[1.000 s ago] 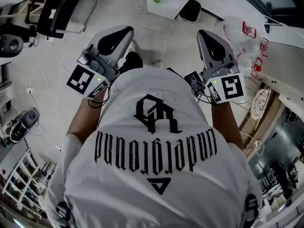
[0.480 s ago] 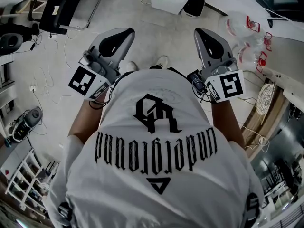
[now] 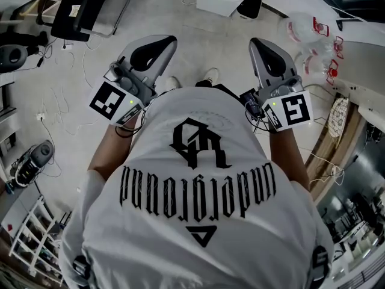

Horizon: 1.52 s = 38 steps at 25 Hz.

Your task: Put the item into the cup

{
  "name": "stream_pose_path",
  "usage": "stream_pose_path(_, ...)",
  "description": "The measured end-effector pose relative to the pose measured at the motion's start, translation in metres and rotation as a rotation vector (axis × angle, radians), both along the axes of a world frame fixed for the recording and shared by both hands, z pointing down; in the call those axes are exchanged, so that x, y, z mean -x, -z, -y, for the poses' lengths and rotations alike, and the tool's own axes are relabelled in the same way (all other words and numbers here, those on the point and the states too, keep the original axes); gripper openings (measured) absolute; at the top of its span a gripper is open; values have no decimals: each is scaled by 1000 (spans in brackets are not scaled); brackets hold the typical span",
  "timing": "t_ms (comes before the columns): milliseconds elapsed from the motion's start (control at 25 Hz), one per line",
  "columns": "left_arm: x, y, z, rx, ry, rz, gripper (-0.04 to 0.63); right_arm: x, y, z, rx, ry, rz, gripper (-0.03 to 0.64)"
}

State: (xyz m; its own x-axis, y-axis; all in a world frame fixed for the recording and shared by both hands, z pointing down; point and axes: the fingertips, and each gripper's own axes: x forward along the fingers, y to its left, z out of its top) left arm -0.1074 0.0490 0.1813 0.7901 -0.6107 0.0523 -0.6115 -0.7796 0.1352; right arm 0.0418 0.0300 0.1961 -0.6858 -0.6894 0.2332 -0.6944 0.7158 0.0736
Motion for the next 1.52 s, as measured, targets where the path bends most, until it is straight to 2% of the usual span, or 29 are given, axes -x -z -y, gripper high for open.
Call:
stream_pose_path(360, 66, 0, -35, -5, -46, -55, 14, 69, 10, -51, -10, -39, -9, 12)
stream_pose_path(680, 78, -8, -58, -15, -52, -60, 14, 77, 11, -92, -11, -42, -5, 12)
stream_pose_path(960, 30, 5, -80, -32, -29, -62, 14, 37, 17, -111, -31, -3, 12, 12)
stream_pose_path(1240, -37, -7, -123, 14, -30, -36, 14, -29, 9, -148, -11, 31, 42, 14)
stream_pose_path(1520, -87, -9, -152, 14, 0, -23, 14, -83, 1, -175, 4, 58, 55, 12)
